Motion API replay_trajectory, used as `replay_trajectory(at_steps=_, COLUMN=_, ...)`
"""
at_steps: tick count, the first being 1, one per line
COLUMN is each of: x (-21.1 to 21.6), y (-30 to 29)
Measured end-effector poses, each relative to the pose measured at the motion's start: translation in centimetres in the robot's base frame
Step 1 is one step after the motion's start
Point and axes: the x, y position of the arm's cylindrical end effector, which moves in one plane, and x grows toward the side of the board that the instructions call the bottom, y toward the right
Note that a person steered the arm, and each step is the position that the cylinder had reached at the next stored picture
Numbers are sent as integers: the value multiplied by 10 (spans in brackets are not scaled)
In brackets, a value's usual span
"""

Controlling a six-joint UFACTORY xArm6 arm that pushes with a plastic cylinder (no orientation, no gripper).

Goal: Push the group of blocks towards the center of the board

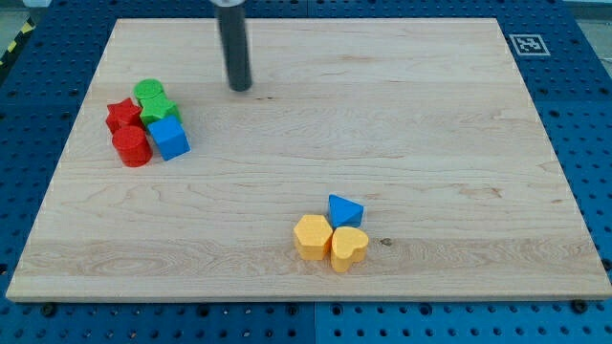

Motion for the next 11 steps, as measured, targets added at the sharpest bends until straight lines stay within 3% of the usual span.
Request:
replay_trajectory(at_steps=2, x=-29, y=-101)
replay_trajectory(at_steps=3, x=-20, y=-170)
replay_trajectory(at_steps=4, x=-8, y=-188)
replay_trajectory(at_steps=6, x=76, y=-187)
replay_trajectory(at_steps=8, x=70, y=-165)
replay_trajectory(at_steps=11, x=61, y=-56)
